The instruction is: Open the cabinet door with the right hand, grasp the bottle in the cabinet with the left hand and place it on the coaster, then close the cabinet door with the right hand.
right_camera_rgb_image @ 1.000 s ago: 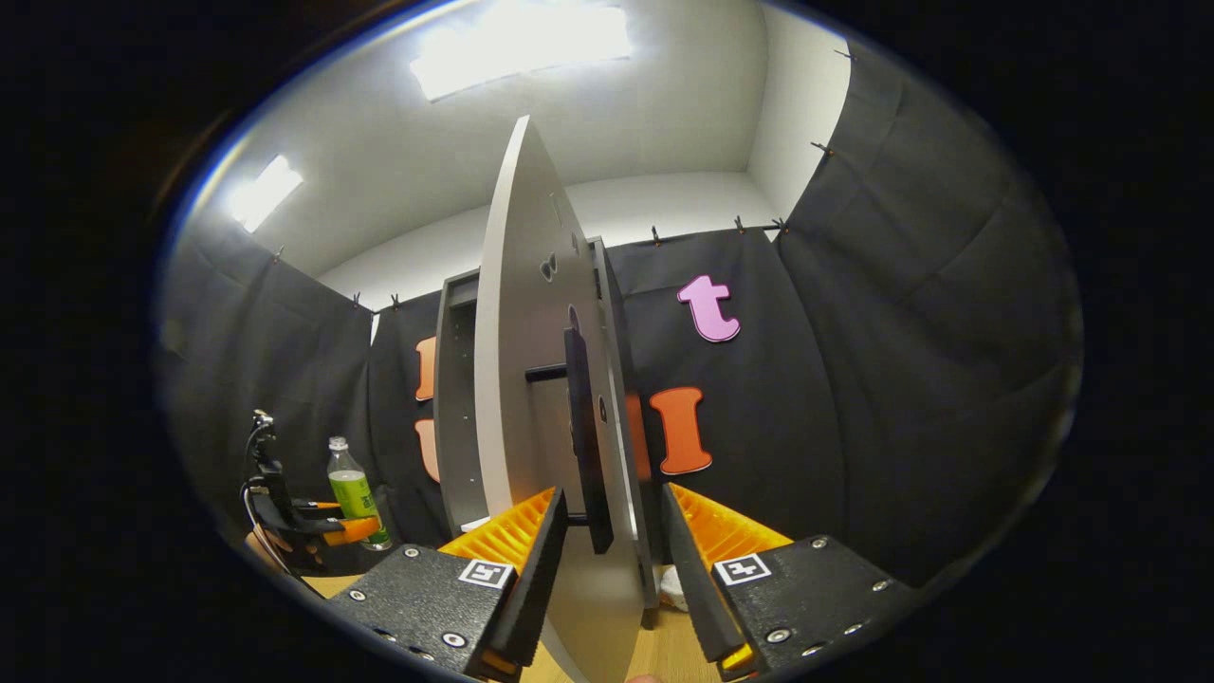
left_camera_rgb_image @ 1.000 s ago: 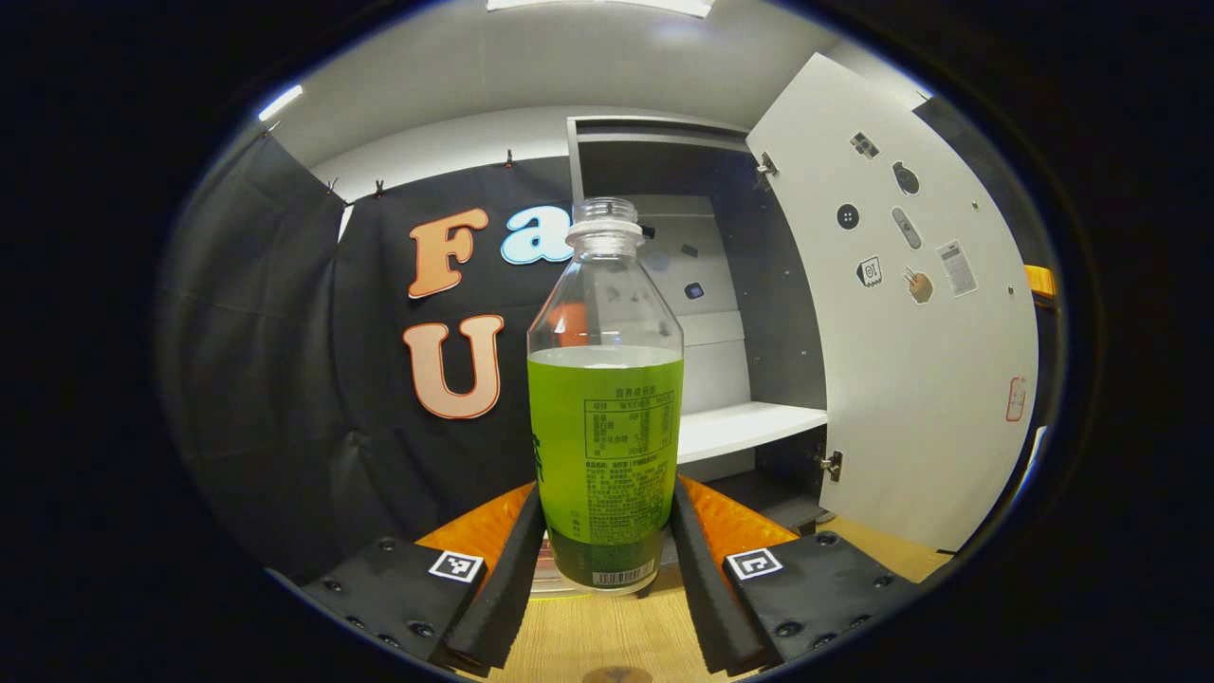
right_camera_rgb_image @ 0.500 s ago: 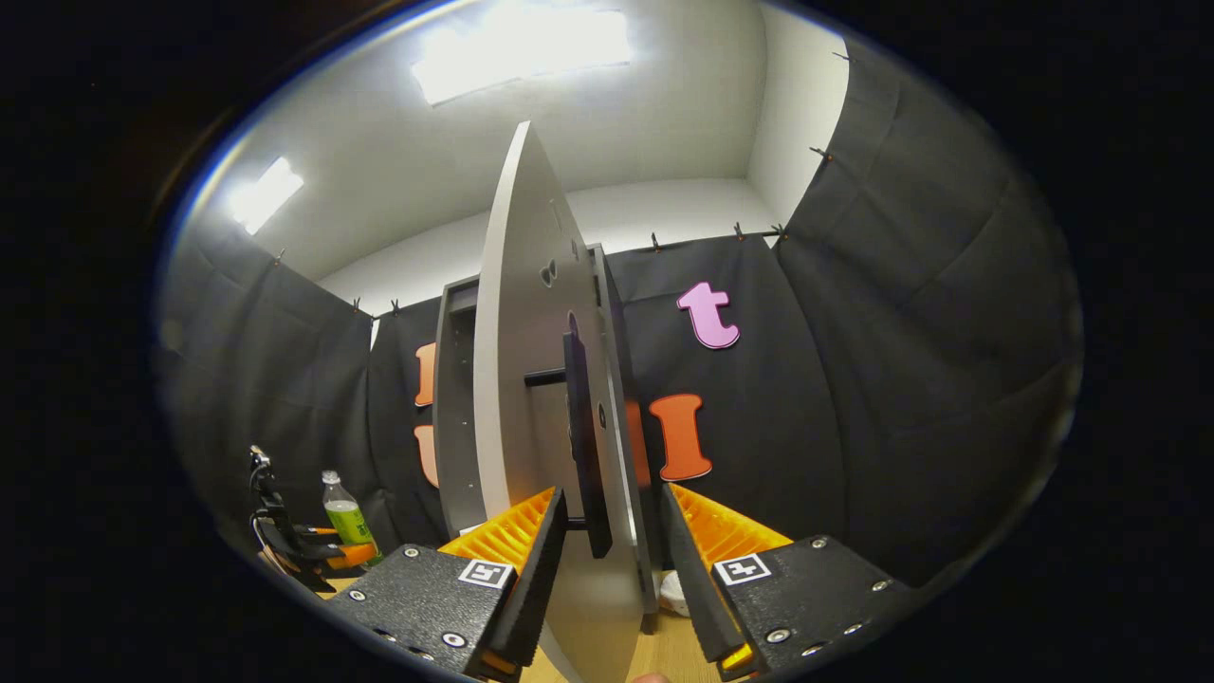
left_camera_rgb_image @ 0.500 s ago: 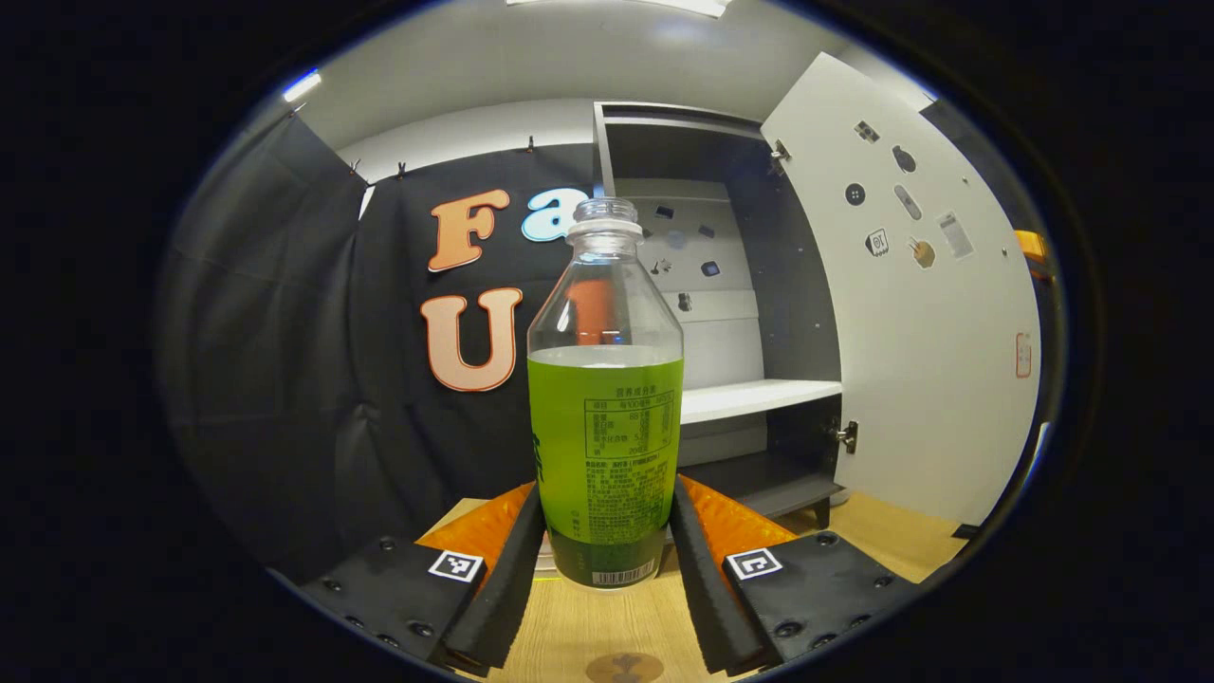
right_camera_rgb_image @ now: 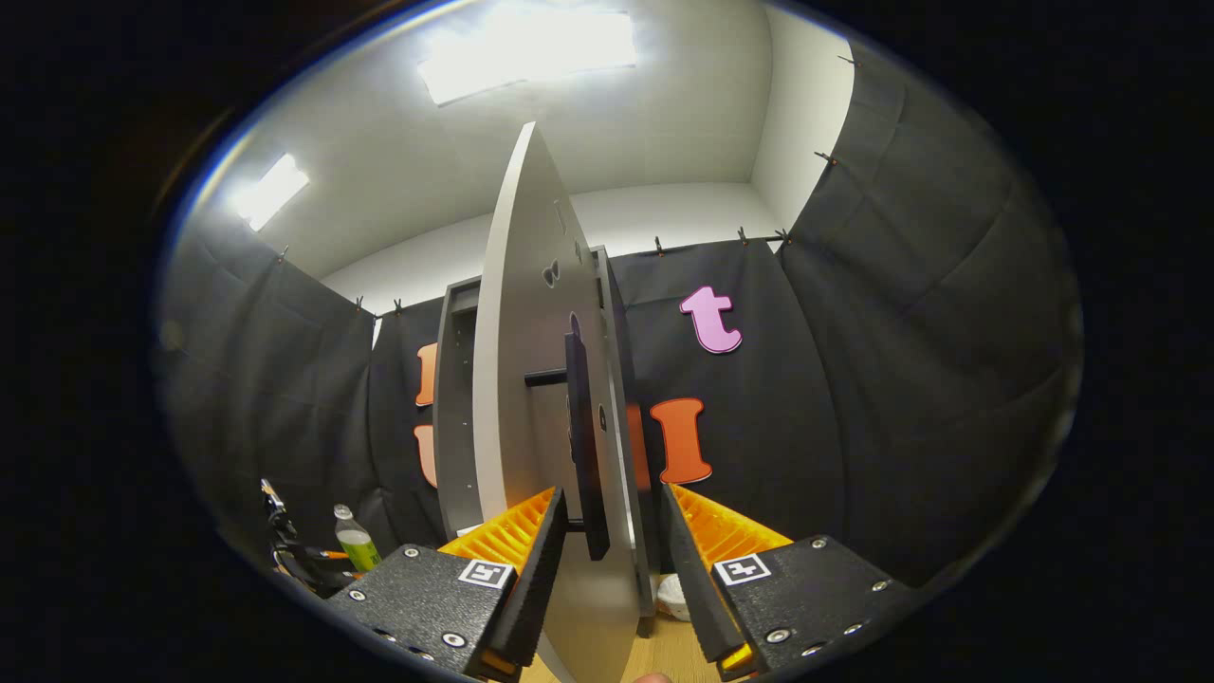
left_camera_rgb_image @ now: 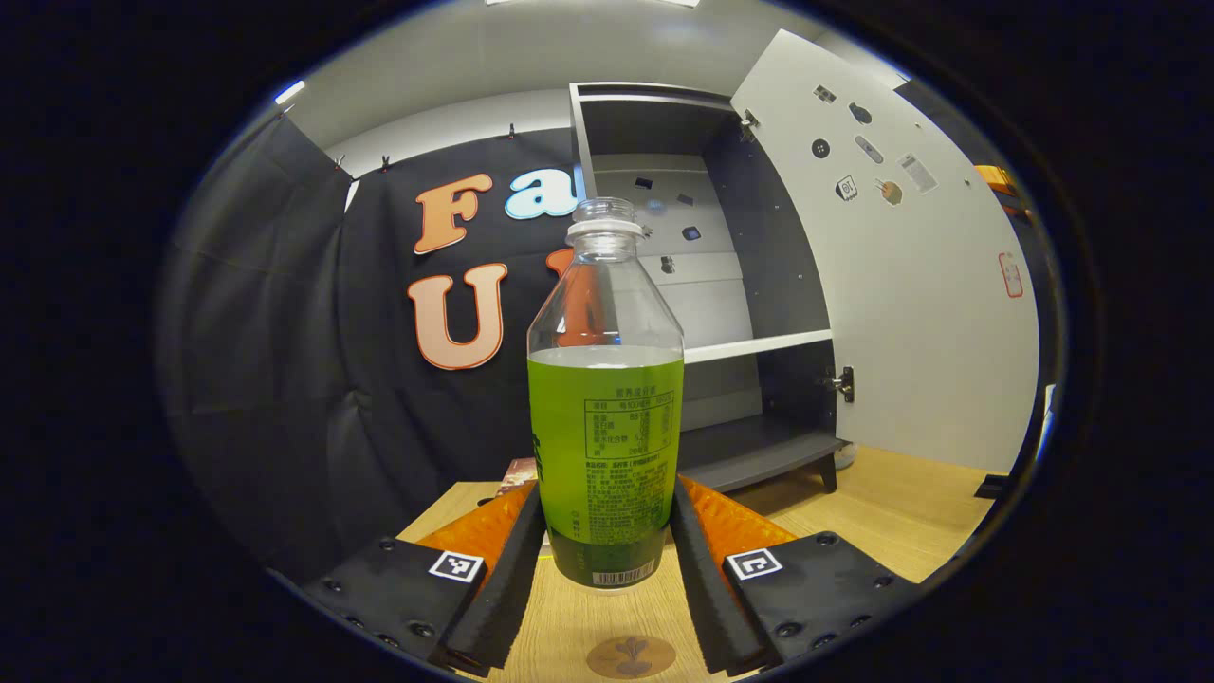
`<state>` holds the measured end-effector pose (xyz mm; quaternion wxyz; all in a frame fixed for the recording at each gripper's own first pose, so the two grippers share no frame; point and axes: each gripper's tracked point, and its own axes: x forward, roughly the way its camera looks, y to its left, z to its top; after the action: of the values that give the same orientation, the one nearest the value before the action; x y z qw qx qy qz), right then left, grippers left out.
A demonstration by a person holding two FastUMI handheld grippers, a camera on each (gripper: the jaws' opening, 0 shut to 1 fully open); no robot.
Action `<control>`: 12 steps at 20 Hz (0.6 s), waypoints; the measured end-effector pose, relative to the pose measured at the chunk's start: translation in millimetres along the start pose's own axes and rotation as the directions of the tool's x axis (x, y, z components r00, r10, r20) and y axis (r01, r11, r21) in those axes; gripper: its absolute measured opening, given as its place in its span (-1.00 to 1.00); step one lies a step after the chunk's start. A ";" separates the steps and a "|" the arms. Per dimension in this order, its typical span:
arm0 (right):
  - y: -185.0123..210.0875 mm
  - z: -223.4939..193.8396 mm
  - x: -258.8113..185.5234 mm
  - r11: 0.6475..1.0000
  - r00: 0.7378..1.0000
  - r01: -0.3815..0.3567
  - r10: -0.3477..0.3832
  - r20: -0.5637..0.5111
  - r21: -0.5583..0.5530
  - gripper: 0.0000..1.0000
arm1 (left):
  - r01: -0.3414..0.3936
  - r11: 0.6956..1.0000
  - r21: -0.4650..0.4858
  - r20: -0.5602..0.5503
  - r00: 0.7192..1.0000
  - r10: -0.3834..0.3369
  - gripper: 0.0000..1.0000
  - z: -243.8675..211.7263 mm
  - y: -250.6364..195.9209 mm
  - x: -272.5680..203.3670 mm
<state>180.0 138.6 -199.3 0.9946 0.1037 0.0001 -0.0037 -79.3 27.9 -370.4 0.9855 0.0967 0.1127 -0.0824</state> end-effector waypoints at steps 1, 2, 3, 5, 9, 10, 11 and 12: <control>1.2 0.6 0.3 1.000 1.000 -0.003 0.003 0.000 0.006 0.26 | 0.002 1.000 -0.003 -0.013 1.000 -0.002 0.56 -9.2 0.4 1.2; 1.8 0.1 -0.4 1.000 1.000 -0.008 0.008 -0.001 0.014 0.26 | 0.014 1.000 -0.013 -0.025 1.000 -0.014 0.53 -17.5 -2.7 2.1; 3.2 -0.1 -0.6 1.000 1.000 -0.010 0.010 -0.001 0.022 0.26 | 0.020 0.999 -0.025 -0.030 0.999 -0.021 0.60 -24.6 -4.9 2.2; 5.6 -0.2 0.0 0.999 1.000 -0.015 0.015 -0.002 0.033 0.26 | 0.032 0.998 -0.054 -0.034 0.999 -0.034 0.53 -36.4 -7.5 -0.8; 5.5 0.4 0.3 0.999 1.000 -0.018 0.018 -0.003 0.030 0.25 | 0.050 0.994 -0.098 -0.029 0.998 -0.053 0.57 -60.5 -10.1 -5.5; 4.9 0.6 0.1 0.999 1.000 -0.018 0.018 -0.002 0.028 0.25 | 0.050 0.994 -0.102 -0.031 0.998 -0.053 0.57 -67.5 -10.6 -7.0; 4.8 0.3 0.1 0.999 1.000 -0.019 0.019 -0.002 0.026 0.25 | 0.050 0.993 -0.104 -0.034 0.998 -0.054 0.57 -74.5 -11.4 -7.8; 4.1 0.3 0.2 0.999 1.000 -0.019 0.019 -0.002 0.028 0.26 | 0.049 0.993 -0.107 -0.041 0.998 -0.054 0.57 -82.2 -11.8 -9.1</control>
<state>180.2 142.5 -198.2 0.9930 0.1179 0.0003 0.0057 -107.1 34.9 -448.8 0.9840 0.0433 0.1411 -0.0996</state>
